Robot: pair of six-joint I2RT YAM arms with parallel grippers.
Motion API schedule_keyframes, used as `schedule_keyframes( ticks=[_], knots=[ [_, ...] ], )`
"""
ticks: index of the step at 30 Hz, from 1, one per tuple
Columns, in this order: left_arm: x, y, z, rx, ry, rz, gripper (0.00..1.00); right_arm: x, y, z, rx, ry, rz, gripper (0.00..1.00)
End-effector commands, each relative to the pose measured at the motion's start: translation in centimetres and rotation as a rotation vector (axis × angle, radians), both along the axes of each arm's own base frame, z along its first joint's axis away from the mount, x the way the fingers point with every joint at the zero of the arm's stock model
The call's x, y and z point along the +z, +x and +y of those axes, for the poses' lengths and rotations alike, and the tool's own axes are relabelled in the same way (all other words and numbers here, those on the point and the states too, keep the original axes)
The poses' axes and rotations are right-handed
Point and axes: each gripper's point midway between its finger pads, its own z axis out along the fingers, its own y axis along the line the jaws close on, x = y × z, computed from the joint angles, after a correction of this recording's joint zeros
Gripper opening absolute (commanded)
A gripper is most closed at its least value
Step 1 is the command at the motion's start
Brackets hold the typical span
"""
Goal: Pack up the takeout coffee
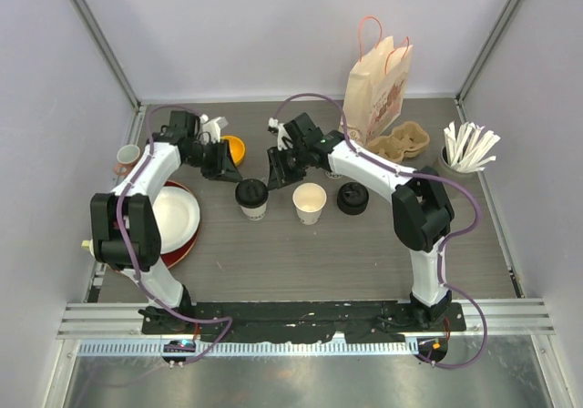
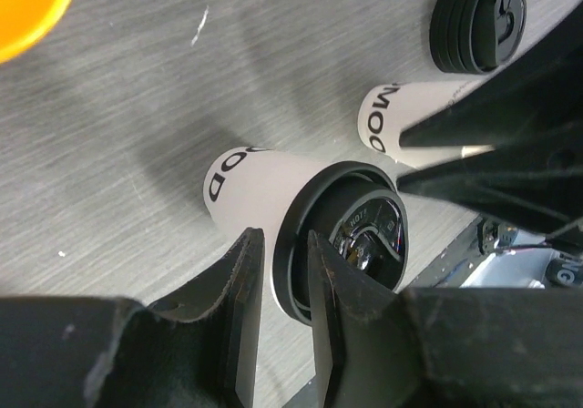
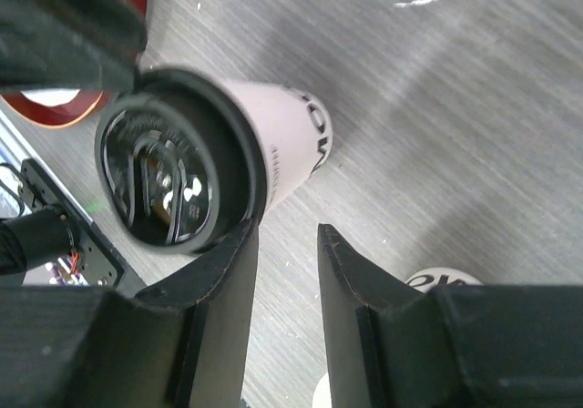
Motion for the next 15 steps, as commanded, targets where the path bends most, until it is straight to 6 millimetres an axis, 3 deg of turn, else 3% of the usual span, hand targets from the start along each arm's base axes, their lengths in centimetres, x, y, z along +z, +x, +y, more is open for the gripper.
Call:
schedule_keyframes(
  ticks=[1, 7, 11, 15],
  knots=[
    [0.7, -1.7, 0.2, -0.02, 0.011, -0.012, 0.29, 2.1, 2.5, 1.3, -0.008, 0.057, -0.078, 0.38],
    [0.6, -2.8, 1.2, 0.002, 0.027, 0.01, 0.29, 2.3, 2.9, 1.3, -0.002, 0.045, -0.09, 0.38],
    [1.8, -2.6, 2.6, 0.051, 0.031, -0.016, 0.29, 3.1, 2.9, 0.3, -0.014, 0.019, -0.114, 0.38],
    [3.8, -3.2, 2.4, 0.06, 0.003, -0.051, 0.32, 3.5, 1.5, 0.3, 0.004, 0.049, -0.08, 0.38]
  ],
)
